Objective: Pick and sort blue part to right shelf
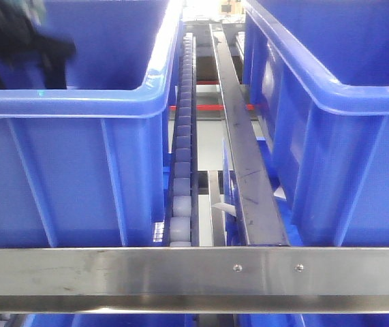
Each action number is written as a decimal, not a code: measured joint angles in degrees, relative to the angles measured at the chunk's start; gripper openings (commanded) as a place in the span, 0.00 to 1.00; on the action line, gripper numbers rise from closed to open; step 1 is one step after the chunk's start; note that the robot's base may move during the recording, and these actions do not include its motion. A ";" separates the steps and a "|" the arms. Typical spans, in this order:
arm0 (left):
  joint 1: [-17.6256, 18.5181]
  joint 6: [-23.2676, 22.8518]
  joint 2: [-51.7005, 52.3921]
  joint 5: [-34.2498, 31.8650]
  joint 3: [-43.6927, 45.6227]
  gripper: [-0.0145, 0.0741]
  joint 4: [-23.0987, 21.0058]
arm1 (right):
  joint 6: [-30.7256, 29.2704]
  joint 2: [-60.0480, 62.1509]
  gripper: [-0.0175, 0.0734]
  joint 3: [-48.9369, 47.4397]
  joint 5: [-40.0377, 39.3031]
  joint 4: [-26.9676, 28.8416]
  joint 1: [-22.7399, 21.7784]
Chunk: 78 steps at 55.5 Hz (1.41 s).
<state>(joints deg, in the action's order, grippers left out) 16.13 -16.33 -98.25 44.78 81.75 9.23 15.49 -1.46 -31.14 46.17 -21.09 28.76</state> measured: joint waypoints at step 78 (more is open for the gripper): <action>4.43 0.36 90.56 -10.63 -48.42 0.30 7.64 | 12.53 -56.15 0.47 -33.65 7.55 2.21 -2.46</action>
<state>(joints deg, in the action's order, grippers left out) 20.56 -15.97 -7.69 34.15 33.34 16.87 28.02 -57.61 -64.79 53.72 -18.88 26.30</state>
